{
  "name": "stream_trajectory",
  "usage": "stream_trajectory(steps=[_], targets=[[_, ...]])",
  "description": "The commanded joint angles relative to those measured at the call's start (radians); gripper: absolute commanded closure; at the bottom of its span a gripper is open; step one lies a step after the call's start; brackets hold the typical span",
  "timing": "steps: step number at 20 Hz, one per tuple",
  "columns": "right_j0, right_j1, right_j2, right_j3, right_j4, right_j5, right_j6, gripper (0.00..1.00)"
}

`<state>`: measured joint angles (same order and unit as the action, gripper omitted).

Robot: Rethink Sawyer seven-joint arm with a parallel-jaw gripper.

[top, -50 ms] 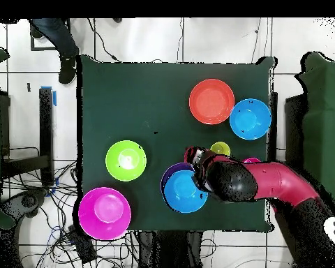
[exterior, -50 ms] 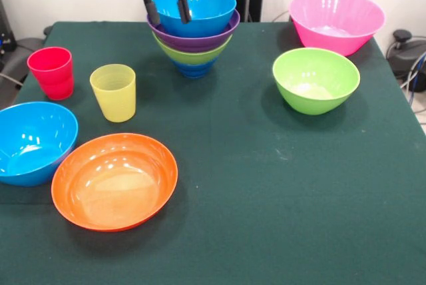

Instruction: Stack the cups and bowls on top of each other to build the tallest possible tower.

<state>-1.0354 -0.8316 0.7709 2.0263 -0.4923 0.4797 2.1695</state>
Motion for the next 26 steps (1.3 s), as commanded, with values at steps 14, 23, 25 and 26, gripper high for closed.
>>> stream_trajectory(steps=[14,23,25,26], targets=[[0.219,0.140,-0.339,-0.148,-0.044,0.015,0.118,0.00],[0.269,0.155,-0.398,-0.173,-0.012,-0.012,0.102,0.00],[0.269,0.153,-0.400,-0.171,-0.005,-0.016,0.096,0.00],[0.255,0.145,-0.387,-0.163,0.009,-0.013,0.077,0.00]])
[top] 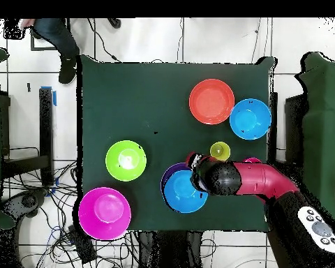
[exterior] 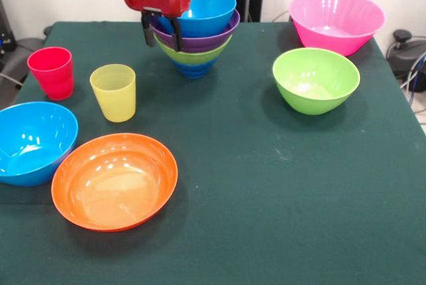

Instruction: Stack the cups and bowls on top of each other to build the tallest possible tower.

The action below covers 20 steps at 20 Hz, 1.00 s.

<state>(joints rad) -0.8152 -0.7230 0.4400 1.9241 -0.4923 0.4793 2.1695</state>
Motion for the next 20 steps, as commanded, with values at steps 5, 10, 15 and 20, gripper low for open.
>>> stream_trajectory(steps=[5,10,15,20], targets=[[0.022,0.001,-0.034,-0.064,0.043,0.038,0.042,0.00],[0.013,-0.010,-0.028,-0.062,0.052,0.038,0.029,0.00],[0.016,-0.018,-0.029,-0.082,0.072,0.076,0.012,0.00],[0.041,-0.003,-0.053,-0.133,0.070,0.102,0.017,0.00]])
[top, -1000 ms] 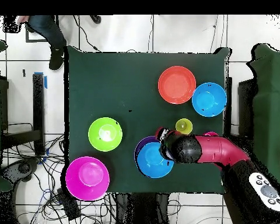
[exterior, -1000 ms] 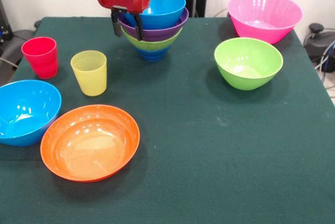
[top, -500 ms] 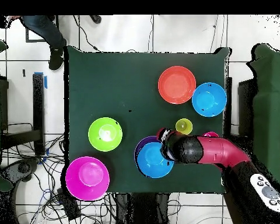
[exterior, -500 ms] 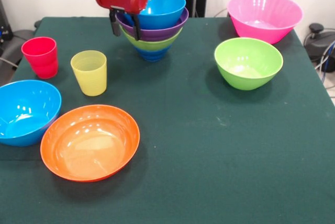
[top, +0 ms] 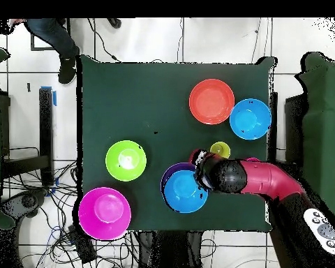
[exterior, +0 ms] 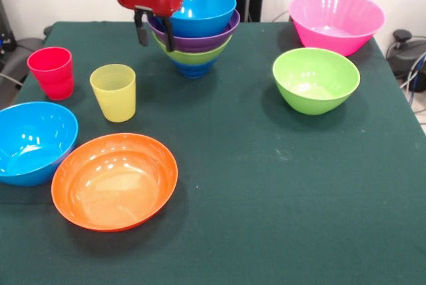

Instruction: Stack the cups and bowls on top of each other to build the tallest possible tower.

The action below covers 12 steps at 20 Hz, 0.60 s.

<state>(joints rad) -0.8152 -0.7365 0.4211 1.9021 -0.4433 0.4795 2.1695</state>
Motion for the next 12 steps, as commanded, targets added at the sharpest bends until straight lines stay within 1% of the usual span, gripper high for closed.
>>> stream_trajectory(steps=[1,6,12], targets=[[0.042,0.019,-0.034,-0.124,0.020,0.107,0.013,0.00],[0.045,0.050,-0.035,-0.176,0.015,0.135,-0.010,0.00],[0.056,0.060,-0.046,-0.188,0.008,0.132,-0.007,0.00]])
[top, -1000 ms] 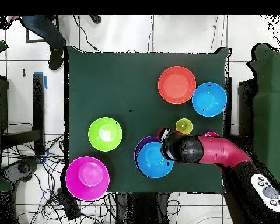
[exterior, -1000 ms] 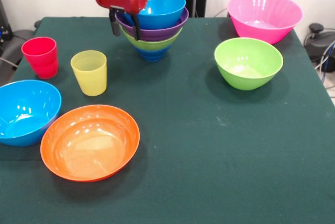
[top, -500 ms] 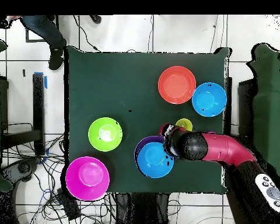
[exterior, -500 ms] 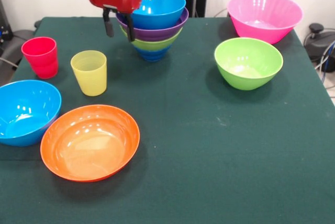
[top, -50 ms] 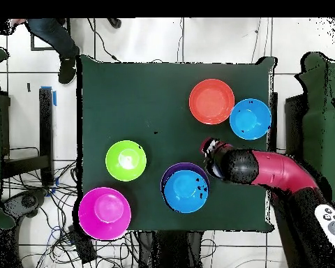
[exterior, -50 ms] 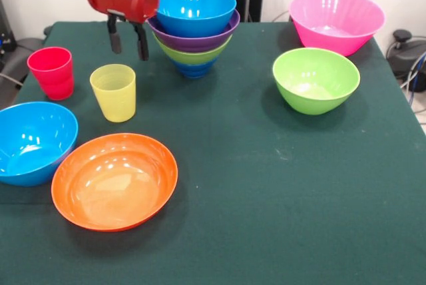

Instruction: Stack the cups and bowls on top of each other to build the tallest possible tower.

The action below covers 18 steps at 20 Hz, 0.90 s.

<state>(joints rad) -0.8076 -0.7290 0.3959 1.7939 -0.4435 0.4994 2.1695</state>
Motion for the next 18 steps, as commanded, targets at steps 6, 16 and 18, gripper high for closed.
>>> stream_trajectory(steps=[6,16,18], targets=[[0.063,0.056,-0.031,-0.073,0.005,0.078,0.007,0.00],[0.073,0.117,0.013,-0.119,0.038,0.076,-0.015,0.00],[0.081,0.115,0.008,-0.123,0.040,0.078,-0.013,0.00]])
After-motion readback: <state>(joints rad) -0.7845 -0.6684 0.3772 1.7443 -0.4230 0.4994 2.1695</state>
